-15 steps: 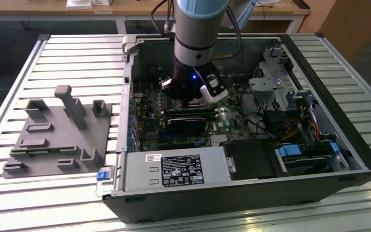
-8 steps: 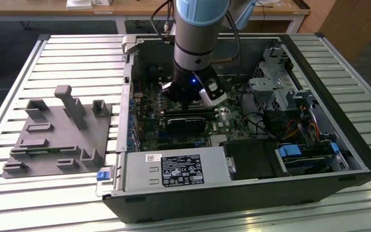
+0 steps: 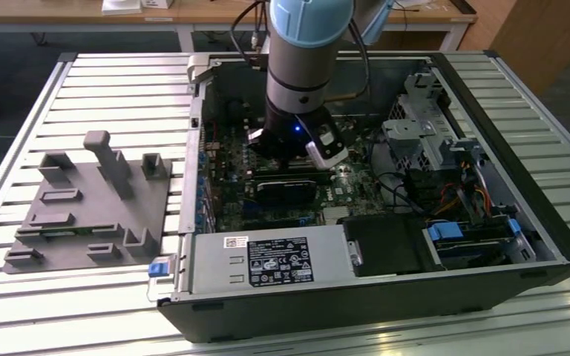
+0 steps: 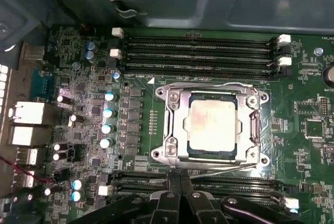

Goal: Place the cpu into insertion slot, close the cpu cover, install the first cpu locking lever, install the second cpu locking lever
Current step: 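Install the second cpu locking lever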

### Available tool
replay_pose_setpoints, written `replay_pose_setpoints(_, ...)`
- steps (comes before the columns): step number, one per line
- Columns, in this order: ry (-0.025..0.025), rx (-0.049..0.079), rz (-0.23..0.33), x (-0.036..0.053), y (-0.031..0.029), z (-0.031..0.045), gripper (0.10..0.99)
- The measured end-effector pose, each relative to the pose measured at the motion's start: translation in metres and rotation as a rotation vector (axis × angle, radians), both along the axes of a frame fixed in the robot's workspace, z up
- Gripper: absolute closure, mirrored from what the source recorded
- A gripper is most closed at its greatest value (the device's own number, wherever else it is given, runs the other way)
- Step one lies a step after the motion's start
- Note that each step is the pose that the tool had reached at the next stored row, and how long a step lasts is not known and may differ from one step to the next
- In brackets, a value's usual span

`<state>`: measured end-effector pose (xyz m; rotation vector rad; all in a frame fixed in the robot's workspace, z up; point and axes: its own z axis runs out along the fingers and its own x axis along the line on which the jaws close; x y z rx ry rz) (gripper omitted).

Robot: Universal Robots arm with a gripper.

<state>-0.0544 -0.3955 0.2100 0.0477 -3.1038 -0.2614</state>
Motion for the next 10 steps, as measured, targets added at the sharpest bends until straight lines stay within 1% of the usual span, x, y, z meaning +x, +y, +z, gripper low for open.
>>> replay_pose_setpoints(5, -0.0002, 0.014, 0.0, -0.0067, -0.0021, 0.0, 0.98)
replay_pose_setpoints(10, -0.0003, 0.021, 0.0, -0.0115, -0.0021, -0.0014, 0.98)
